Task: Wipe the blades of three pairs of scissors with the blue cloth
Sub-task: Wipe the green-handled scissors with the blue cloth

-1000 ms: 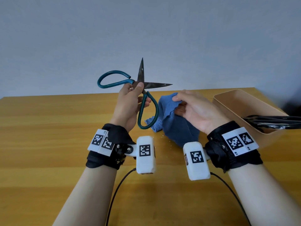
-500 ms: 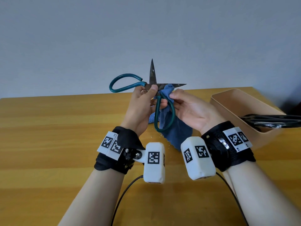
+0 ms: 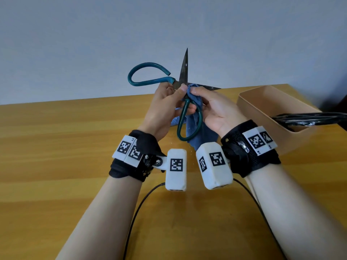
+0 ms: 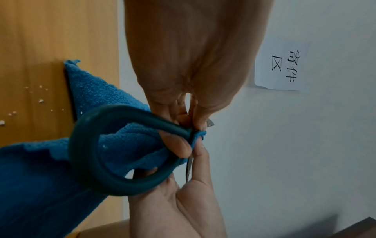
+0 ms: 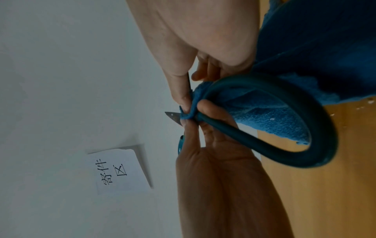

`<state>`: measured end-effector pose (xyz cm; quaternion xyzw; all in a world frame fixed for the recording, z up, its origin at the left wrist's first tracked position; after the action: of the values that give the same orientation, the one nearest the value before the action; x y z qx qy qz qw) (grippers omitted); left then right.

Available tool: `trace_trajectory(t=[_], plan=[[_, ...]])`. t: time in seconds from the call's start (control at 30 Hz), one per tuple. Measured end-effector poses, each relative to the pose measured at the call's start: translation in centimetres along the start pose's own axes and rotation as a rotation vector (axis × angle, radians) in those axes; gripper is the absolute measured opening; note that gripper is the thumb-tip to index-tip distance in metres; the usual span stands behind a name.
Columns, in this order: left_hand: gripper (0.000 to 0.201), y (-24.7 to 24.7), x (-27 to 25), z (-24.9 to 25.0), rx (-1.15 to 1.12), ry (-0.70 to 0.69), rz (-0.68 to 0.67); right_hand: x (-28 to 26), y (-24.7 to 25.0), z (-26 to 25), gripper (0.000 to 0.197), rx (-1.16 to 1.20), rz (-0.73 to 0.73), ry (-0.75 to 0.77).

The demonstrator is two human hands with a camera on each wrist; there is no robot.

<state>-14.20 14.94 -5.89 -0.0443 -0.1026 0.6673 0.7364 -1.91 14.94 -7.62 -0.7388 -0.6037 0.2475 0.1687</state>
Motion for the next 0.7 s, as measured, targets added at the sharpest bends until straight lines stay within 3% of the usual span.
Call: trace_trajectory(t=[0.27, 0.33, 0.43, 0.57, 0.7], plan=[[0.012, -0.1, 0.0, 0.0, 0.008, -0.042, 0.028, -0.4, 0.5, -0.4, 0.009, 0.109, 0.133, 0.06], [0.01, -0.2, 0.0, -0.2, 0.0, -0.047, 0.032, -0.2, 0.5, 0.0, 0.02, 0.087, 0.096, 0.031], [0.017, -0.6, -0.1, -0.5, -0.017, -0.049, 0.027, -0.1, 0.1, 0.4, 0.011, 0.001, 0.013, -0.019], [0.009, -1.2, 0.0, -0.8, 0.011, 0.02, 0.049, 0.3, 0.5, 0.7, 0.028, -0.021, 0.042, -0.035], [0.015, -1.2, 0.0, -0.9, 0.04, 0.053, -0.004, 0.4, 0.5, 0.9, 0.015, -0.039, 0.019, -0.028]])
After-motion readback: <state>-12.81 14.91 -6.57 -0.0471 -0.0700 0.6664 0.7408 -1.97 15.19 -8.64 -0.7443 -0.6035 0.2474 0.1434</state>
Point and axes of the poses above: each hand's wrist, its own x-axis towards the middle knuckle, its own y-axis out of the back of the hand, z = x × y, the point moved 4 cm from there along x, towards the middle knuckle, and after that the axes turned 9 degrees about z, right-handed, at the moved point
